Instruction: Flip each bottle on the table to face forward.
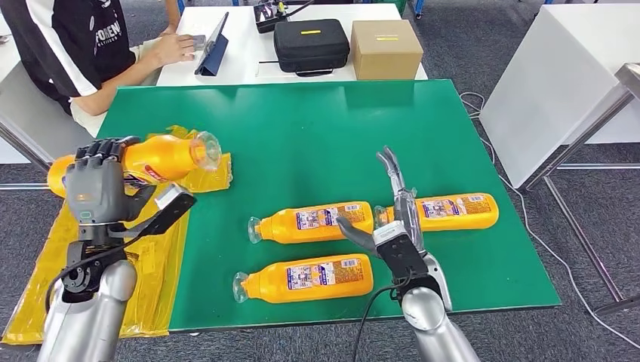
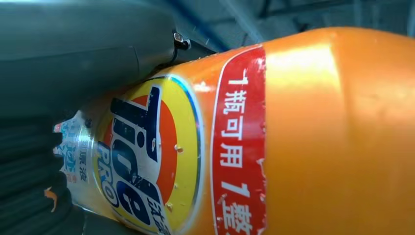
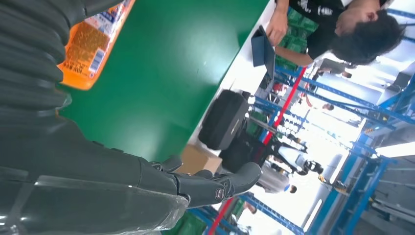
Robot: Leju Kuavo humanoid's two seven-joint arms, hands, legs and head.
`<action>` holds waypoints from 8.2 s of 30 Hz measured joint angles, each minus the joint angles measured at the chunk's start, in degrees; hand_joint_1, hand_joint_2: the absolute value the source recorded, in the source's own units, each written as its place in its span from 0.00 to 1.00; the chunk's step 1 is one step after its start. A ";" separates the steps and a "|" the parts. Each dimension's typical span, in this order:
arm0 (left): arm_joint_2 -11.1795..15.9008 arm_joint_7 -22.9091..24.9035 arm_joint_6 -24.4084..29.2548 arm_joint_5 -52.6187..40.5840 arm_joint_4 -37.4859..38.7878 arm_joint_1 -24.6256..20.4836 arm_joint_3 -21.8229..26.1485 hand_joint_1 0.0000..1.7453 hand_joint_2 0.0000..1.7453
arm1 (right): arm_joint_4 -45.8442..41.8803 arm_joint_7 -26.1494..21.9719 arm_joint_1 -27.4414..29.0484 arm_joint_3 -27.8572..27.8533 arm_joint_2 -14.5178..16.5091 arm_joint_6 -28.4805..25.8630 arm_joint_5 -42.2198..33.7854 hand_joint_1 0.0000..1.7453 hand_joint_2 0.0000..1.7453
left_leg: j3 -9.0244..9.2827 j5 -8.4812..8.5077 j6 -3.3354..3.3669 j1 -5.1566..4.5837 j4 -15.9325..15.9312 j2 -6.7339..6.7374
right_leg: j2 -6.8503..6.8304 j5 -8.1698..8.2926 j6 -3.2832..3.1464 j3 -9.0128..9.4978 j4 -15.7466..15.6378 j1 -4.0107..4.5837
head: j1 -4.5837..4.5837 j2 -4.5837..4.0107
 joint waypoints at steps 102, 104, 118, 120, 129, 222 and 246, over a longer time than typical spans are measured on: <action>4.92 -12.18 -11.20 31.81 -1.94 3.85 -1.67 0.00 1.00 | -3.56 13.87 0.97 -7.29 -8.74 -0.25 39.16 0.00 1.00 | 0.00 0.02 -0.04 -0.06 0.00 0.03 | 0.02 0.01 0.01 0.02 -0.01 -0.04 | 0.02 0.00; 4.67 -12.22 -11.22 31.96 -2.28 4.26 -1.67 0.00 1.00 | -3.79 14.05 1.02 -7.53 -9.17 -0.23 39.57 0.00 1.00 | 0.01 0.02 -0.04 -0.04 0.00 0.03 | 0.02 0.01 0.01 0.02 -0.01 -0.03 | 0.00 0.00; 4.12 -12.76 -11.82 33.32 -2.53 4.93 -1.67 0.00 1.00 | -4.38 15.52 1.29 -7.97 -10.66 0.47 42.21 0.00 1.00 | 0.02 0.02 -0.05 -0.02 0.00 0.01 | 0.01 0.01 0.01 0.02 -0.01 -0.02 | -0.03 0.00; 4.05 -12.87 -11.89 33.53 -2.53 5.02 -1.67 0.00 1.00 | -4.44 15.64 1.31 -8.04 -10.96 0.85 42.26 0.00 1.00 | 0.02 0.02 -0.05 -0.02 0.00 0.01 | 0.01 0.01 0.01 0.02 -0.01 -0.02 | -0.03 0.01; 0.48 -14.95 -11.76 39.07 0.45 5.24 -2.37 0.00 1.00 | -0.03 18.55 -3.10 -14.38 -34.61 29.52 26.29 0.00 1.00 | -0.03 0.00 0.01 -0.24 0.03 0.00 | 0.01 0.05 0.08 0.01 -0.01 -0.18 | -0.03 0.01; -0.29 -12.08 -28.72 72.18 -1.22 2.96 3.36 0.00 1.00 | 37.63 23.05 -18.63 -5.80 -23.12 21.07 41.40 0.00 1.00 | 0.04 0.20 0.26 -0.26 0.01 0.07 | 0.08 0.28 0.34 0.05 -0.02 -0.19 | -0.02 0.01; -0.20 -13.01 -28.88 73.14 2.29 2.01 3.45 0.00 1.00 | 43.49 20.16 -21.05 -5.82 -25.75 25.65 40.93 0.83 1.00 | 0.01 0.21 0.27 -0.26 0.01 0.03 | 0.04 0.28 0.34 0.05 -0.03 -0.20 | -0.01 0.01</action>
